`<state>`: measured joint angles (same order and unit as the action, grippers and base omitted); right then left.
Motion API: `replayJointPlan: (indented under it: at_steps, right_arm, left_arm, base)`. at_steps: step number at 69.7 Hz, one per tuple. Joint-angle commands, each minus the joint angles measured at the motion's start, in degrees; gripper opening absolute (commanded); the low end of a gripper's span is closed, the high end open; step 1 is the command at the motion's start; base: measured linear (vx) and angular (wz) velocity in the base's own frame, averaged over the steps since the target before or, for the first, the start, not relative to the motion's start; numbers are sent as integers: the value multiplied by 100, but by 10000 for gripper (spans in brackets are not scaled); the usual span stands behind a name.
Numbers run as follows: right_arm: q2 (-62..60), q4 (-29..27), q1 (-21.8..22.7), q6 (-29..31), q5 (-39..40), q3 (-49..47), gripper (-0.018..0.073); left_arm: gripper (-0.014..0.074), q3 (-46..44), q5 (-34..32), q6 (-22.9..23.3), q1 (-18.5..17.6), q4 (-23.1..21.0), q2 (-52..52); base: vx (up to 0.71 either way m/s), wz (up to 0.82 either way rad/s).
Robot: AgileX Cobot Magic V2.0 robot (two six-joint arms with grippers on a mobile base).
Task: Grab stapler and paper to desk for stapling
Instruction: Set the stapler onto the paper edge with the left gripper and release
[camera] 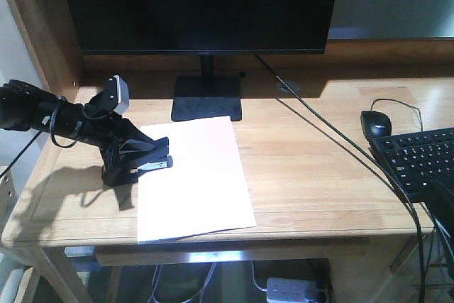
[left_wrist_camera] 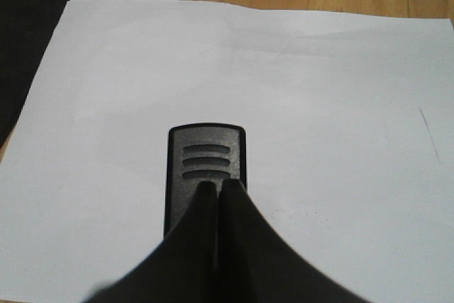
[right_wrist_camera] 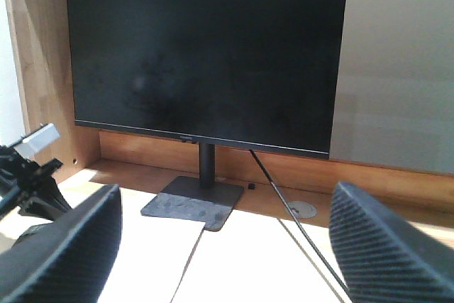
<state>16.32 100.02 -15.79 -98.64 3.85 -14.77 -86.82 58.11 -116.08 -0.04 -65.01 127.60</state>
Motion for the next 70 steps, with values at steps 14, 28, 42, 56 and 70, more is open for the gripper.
replayJointPlan:
  at_steps: [14,28,42,56,70]
  right_arm:
    - [48,209,37,47,-126,-161,560]
    - [48,209,37,47,-126,-161,560]
    - [48,209,37,47,-126,-161,560]
    - [48,209,37,47,-126,-161,560]
    - [48,209,37,47,-126,-161,560]
  left_arm:
    - [-7,-130,-7,92,-253,-163,-93]
    - [-7,-130,-286,508,-259,-29,-67]
    - [-7,-130,-313,501,-259,-30,-67]
    - [-7,-130,-312,506,-259,-30,-67]
    - [-7,-130,-325,506,-259,-30,-67]
  base:
    - [0,0]
    - [0,0]
    - [0,0]
    - [0,0]
    - [0,0]
